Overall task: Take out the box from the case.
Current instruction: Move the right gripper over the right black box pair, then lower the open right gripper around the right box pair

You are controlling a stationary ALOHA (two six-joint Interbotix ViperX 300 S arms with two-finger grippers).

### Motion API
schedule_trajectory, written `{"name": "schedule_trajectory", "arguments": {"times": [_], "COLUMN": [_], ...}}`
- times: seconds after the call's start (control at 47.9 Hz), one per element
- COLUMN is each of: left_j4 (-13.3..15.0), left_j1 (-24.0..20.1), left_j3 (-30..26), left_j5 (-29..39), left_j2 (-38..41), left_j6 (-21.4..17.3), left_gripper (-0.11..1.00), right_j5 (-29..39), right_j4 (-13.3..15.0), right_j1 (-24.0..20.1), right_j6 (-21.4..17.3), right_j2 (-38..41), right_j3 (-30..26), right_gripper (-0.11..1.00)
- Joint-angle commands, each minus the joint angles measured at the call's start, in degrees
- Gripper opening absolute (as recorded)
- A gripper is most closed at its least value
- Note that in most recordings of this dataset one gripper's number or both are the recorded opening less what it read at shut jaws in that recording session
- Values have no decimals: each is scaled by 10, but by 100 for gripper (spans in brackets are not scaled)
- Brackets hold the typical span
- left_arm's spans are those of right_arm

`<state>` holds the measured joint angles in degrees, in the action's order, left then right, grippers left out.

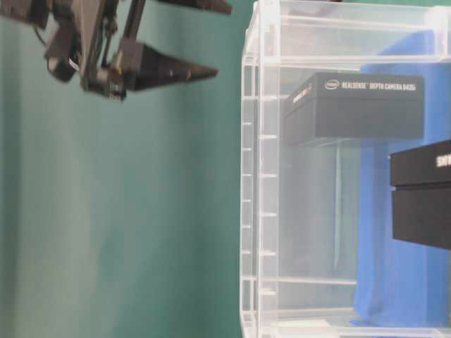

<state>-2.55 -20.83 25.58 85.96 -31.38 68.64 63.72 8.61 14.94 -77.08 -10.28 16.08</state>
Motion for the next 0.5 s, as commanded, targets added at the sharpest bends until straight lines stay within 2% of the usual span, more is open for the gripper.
{"name": "schedule_trajectory", "arguments": {"times": [0.0,0.48], "left_j4": [0,0], "left_j1": [-1,-1], "left_j3": [-8,-6], "left_j5": [-4,-17], "left_j2": [-3,-5], "left_j6": [-1,-13], "left_gripper": [96,96], "right_j5": [-4,0], "right_j4": [-1,-1], "right_j1": [-7,-29], "right_j6": [1,0], "right_j2": [17,114], "right_j3": [-38,-142], "right_gripper": [91,91]}}
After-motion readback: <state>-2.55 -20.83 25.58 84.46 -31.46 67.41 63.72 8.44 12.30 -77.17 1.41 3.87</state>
